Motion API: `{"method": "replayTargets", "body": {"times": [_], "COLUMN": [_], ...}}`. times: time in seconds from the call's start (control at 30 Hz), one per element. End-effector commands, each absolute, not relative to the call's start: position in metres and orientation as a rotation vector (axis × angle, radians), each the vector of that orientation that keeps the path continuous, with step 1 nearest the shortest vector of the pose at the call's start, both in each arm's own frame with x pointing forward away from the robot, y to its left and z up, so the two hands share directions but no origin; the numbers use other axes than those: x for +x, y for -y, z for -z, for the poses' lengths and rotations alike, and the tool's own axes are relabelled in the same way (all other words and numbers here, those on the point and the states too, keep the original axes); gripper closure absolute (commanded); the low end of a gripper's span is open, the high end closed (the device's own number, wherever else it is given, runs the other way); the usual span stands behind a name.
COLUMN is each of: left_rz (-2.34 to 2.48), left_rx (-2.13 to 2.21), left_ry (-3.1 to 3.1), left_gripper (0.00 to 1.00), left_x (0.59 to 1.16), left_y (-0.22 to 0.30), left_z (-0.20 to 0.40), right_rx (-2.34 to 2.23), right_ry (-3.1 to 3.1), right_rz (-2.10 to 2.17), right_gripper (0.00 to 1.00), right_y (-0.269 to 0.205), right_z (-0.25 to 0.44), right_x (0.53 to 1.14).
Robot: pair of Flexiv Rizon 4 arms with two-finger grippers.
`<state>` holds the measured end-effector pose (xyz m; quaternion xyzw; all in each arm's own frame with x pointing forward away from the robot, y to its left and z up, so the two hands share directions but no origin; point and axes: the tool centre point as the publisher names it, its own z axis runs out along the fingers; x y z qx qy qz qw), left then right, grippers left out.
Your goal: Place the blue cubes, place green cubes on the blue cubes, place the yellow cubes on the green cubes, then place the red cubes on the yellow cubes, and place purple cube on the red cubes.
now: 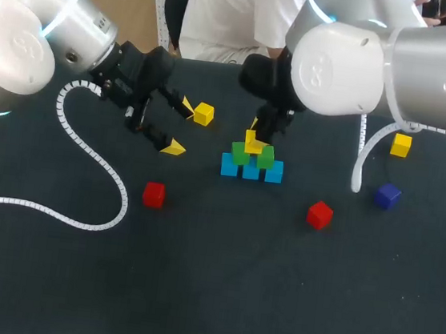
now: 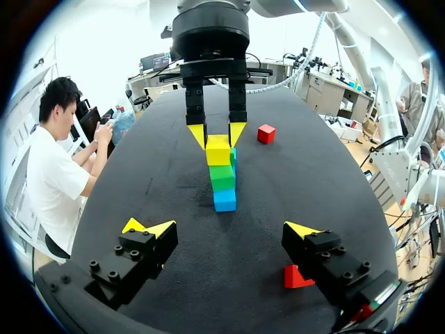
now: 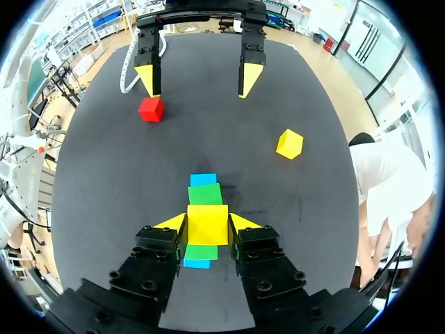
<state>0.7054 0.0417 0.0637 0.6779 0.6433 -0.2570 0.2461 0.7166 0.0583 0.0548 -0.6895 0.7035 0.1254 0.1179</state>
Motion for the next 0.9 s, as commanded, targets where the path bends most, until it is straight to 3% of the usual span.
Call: {"method": "replayTargets", "body": {"times": [0.03, 0.53, 0.9], "left_rz": [0.703, 0.703, 0.703], "left_rx": [1.854, 1.854, 1.854], "left_ry": [-1.757, -1.757, -1.757], "left_gripper": [0.0, 0.0, 0.0], "left_x": [0.707, 0.707, 0.707], "left_y": [-0.042, -0.042, -0.042], "left_z": [-0.064, -0.064, -0.064], "right_rx": [-2.01, -1.971, -1.842], "right_ry": [-2.062, -2.044, -2.012], "right_rz": [-0.372, -0.372, -0.366], "right_gripper": [0.0, 0.0, 0.0], "right_y": [-0.057, -0.048, 0.002], "right_z": [-0.054, -0.067, -0.092], "right_x": [0.715, 0.715, 0.707]}}
